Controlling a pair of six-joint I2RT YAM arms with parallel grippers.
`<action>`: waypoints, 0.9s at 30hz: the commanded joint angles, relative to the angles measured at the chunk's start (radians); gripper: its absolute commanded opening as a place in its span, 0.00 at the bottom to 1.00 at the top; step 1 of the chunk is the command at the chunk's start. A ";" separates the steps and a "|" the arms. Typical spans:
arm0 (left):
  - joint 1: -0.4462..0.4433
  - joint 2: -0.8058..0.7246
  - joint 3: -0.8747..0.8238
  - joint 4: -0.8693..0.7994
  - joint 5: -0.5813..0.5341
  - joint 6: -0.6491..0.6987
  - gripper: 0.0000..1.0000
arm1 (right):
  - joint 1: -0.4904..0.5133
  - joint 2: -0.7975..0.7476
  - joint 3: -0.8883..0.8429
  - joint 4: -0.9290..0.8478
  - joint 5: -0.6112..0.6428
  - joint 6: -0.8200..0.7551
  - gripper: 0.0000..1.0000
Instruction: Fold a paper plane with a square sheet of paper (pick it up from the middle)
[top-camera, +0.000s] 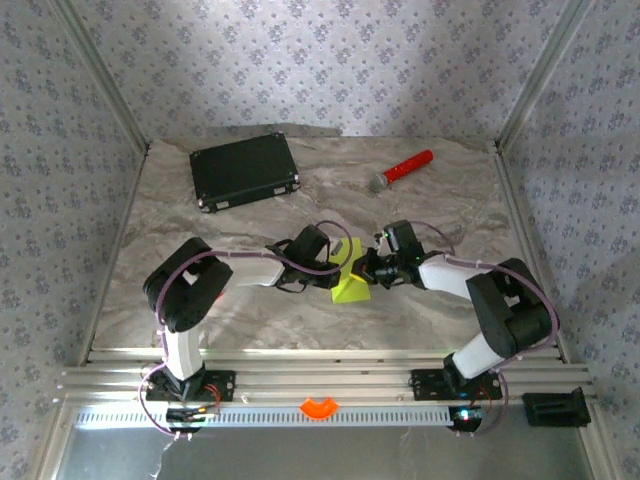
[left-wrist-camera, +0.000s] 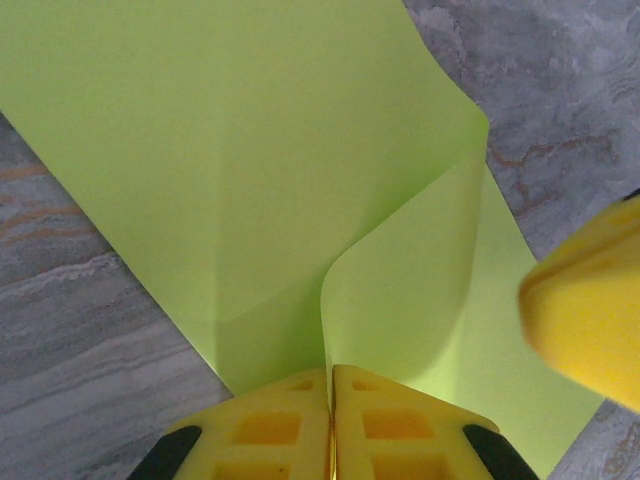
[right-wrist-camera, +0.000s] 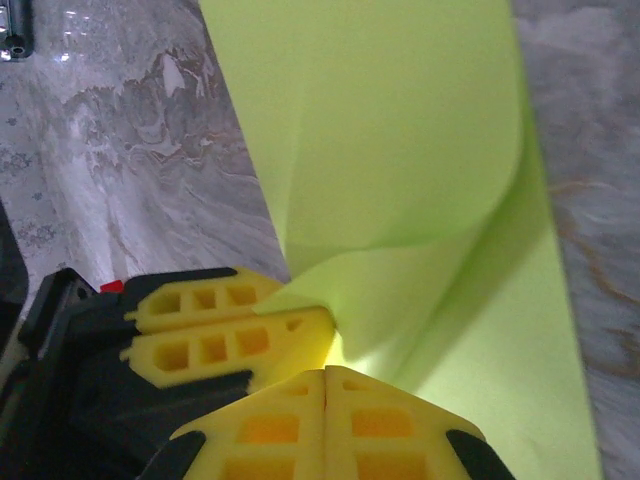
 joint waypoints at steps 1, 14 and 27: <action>0.003 0.037 0.013 -0.047 0.007 0.018 0.10 | 0.017 0.043 0.038 0.005 -0.002 0.027 0.00; 0.002 0.043 0.017 -0.058 0.013 0.031 0.09 | 0.003 0.085 -0.027 -0.025 0.040 -0.007 0.00; 0.002 0.050 0.026 -0.088 0.021 0.045 0.09 | -0.032 0.002 0.006 -0.012 0.001 -0.011 0.00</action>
